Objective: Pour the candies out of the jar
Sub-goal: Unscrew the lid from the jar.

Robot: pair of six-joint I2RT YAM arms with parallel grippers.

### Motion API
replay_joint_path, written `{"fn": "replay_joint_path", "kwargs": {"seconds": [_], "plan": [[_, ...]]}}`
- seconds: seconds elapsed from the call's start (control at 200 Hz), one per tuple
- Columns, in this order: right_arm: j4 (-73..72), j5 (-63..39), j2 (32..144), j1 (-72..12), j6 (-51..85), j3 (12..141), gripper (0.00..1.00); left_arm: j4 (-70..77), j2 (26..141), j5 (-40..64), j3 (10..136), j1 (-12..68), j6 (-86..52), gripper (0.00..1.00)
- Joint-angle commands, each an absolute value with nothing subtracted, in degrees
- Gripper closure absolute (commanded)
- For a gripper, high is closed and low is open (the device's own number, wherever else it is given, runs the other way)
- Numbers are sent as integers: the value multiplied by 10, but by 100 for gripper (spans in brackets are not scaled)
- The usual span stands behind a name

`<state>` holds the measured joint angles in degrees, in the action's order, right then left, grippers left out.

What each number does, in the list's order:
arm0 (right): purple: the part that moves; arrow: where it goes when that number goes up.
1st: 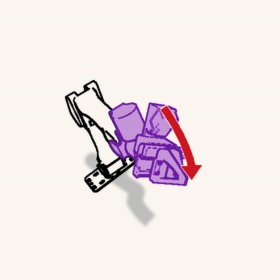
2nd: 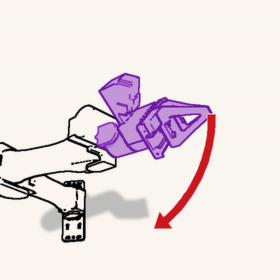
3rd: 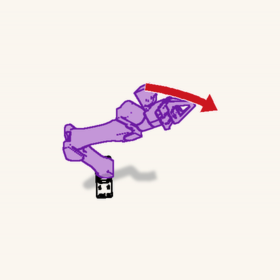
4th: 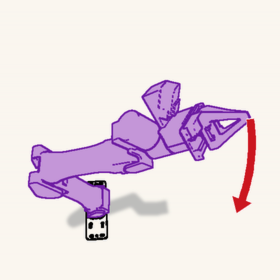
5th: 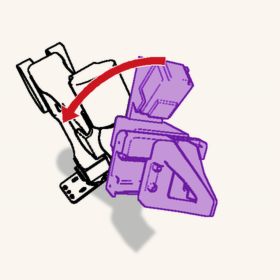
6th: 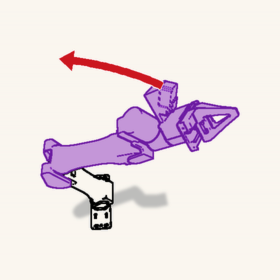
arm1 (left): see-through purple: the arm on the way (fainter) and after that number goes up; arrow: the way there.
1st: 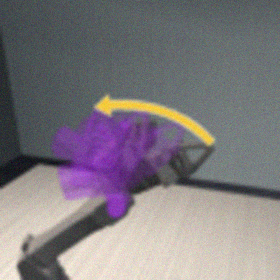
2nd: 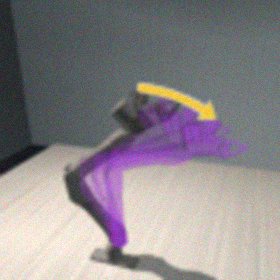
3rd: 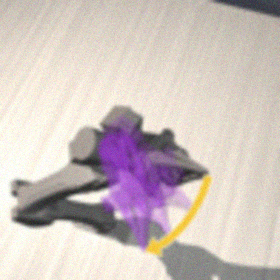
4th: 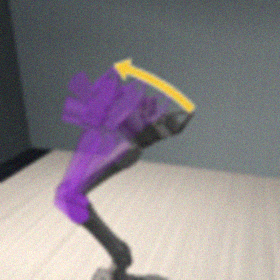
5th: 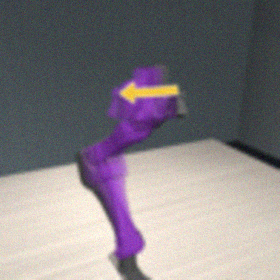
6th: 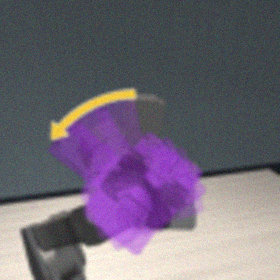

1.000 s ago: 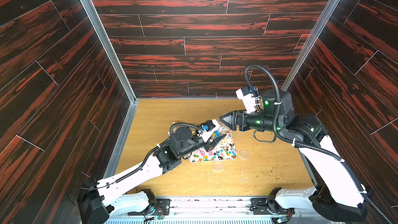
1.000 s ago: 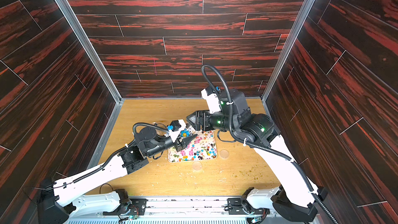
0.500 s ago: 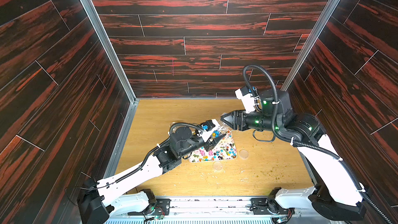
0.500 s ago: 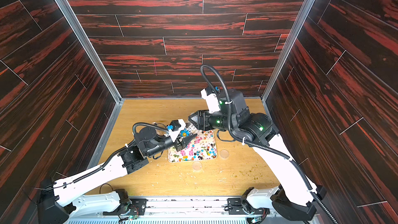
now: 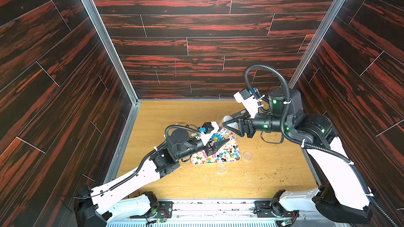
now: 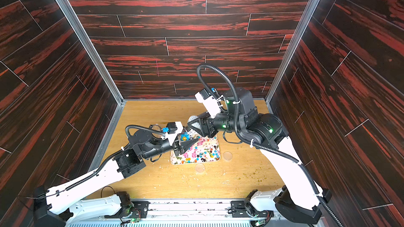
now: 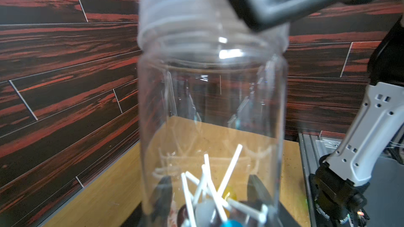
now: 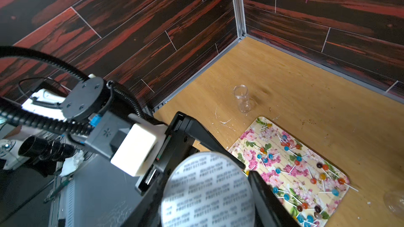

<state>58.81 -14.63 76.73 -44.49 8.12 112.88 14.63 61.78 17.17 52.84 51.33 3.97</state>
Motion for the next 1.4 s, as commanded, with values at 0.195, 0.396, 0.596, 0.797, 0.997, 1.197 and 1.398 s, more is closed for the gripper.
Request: {"fn": "replay_joint_path", "kwargs": {"seconds": [0.195, 0.396, 0.596, 0.797, 0.997, 1.197, 1.398], "plan": [[592, -235, 794, -413, -78, 1177, 48, 104, 597, 284, 526, 518, -22, 65], [593, -284, 798, -411, -133, 1191, 48, 120, 592, 315, 518, 519, -55, 65], [593, -293, 793, -409, -187, 1206, 48, 122, 587, 339, 516, 518, -75, 65], [596, -316, 790, -404, -232, 1213, 48, 126, 585, 357, 512, 519, -93, 65], [620, -325, 804, -401, -259, 1242, 49, 124, 584, 362, 509, 519, -99, 65], [618, -338, 810, -401, -235, 1230, 49, 140, 580, 345, 505, 518, -95, 65], [589, -329, 791, -402, -215, 1196, 47, 139, 585, 345, 506, 518, -92, 65]]}}
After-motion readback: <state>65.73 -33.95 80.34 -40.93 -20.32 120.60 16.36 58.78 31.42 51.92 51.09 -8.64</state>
